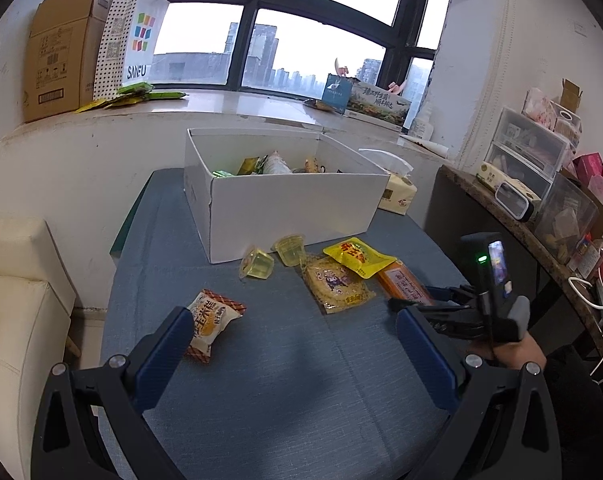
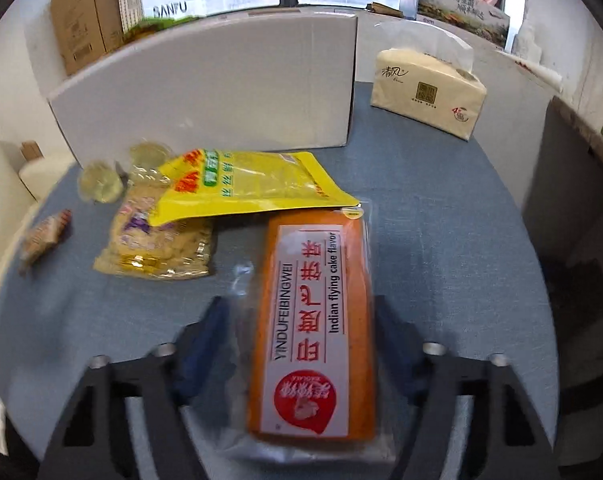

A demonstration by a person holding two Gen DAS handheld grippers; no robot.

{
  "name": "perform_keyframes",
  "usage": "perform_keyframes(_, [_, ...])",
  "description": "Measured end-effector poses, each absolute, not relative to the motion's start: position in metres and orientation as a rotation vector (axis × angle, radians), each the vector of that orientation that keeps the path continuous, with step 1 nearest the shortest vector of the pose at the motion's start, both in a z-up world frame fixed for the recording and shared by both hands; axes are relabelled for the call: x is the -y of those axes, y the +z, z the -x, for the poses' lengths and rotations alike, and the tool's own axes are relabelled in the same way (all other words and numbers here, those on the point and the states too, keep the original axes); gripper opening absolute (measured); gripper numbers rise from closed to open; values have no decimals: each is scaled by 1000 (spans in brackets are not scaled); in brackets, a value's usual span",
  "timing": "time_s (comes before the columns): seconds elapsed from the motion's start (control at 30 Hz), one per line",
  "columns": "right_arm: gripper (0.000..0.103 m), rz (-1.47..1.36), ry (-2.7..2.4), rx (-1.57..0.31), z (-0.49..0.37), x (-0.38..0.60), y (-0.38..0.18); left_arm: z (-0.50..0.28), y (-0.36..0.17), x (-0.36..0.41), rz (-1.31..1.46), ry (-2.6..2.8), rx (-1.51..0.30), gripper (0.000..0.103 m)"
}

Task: Organize snacks
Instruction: 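Grasp the orange flying-cake packet with the right tool, then carry the orange packet to the box while the left grasps the cookie packet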

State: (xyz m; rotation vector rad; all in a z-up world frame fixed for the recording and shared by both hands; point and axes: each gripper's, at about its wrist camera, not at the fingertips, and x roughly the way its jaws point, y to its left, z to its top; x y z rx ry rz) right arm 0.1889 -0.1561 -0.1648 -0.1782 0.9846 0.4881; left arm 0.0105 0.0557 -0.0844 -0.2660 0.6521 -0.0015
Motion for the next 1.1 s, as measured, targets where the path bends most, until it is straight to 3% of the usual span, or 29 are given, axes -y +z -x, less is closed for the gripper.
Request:
perform_keyframes(0.03, [59, 143, 487, -990, -188, 161, -162, -10, -84, -56, 267, 0, -652, 103])
perform_keyframes(0.53, [58, -87, 566, -849, -128, 228, -100, -18, -105, -80, 278, 61, -698, 103])
perform_keyframes(0.8, [58, -74, 634, -817, -112, 223, -87, -41, -126, -104, 246, 88, -757, 103])
perform_keyframes(1.1, [58, -48, 669, -816, -103, 212, -86, -89, -170, -103, 26, 40, -891, 103])
